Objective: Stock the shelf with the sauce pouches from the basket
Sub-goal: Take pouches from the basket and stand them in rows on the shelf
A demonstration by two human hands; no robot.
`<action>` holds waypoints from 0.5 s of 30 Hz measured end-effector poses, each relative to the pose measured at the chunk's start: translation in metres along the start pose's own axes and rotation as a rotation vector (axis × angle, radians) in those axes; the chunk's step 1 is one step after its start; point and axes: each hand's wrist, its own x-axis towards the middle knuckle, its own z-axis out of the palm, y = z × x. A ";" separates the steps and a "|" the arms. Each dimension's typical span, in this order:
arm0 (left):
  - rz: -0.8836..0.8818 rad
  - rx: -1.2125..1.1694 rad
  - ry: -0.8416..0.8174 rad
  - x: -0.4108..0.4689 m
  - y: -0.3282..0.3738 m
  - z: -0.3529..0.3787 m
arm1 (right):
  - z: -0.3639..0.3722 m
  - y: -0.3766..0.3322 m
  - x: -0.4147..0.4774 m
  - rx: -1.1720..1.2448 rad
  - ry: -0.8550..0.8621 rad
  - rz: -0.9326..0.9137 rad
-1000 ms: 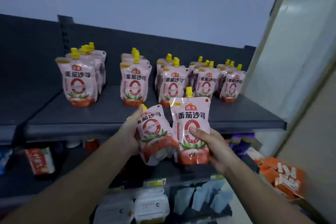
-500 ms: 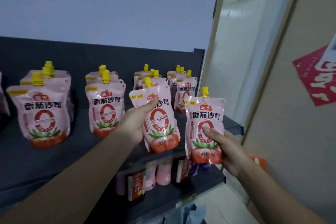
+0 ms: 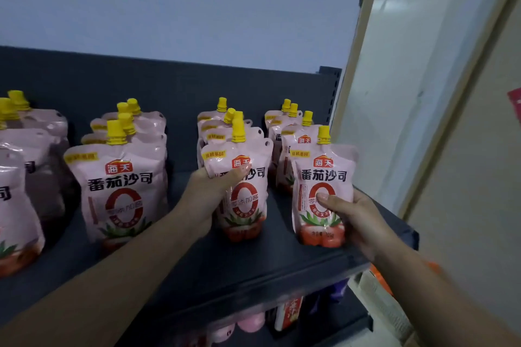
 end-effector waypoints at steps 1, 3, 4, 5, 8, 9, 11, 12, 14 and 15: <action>0.018 0.015 -0.002 0.000 -0.001 0.000 | -0.002 0.002 0.007 0.005 -0.019 0.006; 0.039 0.068 -0.013 -0.001 0.000 0.000 | -0.005 0.004 0.021 0.021 -0.057 0.019; 0.035 0.096 -0.021 -0.001 0.000 0.000 | -0.007 0.005 0.028 0.029 -0.077 0.027; 0.025 0.118 -0.028 -0.001 0.001 0.000 | -0.010 0.005 0.034 0.031 -0.100 0.036; -0.022 0.200 -0.031 -0.001 -0.001 -0.002 | -0.019 0.005 0.052 0.012 -0.181 0.052; -0.044 0.232 -0.028 -0.001 -0.002 -0.003 | -0.023 0.005 0.057 0.006 -0.213 0.059; -0.091 0.299 -0.044 -0.004 -0.005 -0.009 | -0.031 0.005 0.065 -0.012 -0.274 0.074; -0.120 0.341 -0.056 -0.006 -0.008 -0.011 | -0.034 0.005 0.069 -0.028 -0.303 0.083; -0.174 0.426 -0.065 -0.013 -0.013 -0.014 | -0.040 0.002 0.075 -0.074 -0.367 0.100; -0.191 0.447 -0.062 -0.017 -0.016 -0.015 | -0.042 0.000 0.077 -0.100 -0.398 0.110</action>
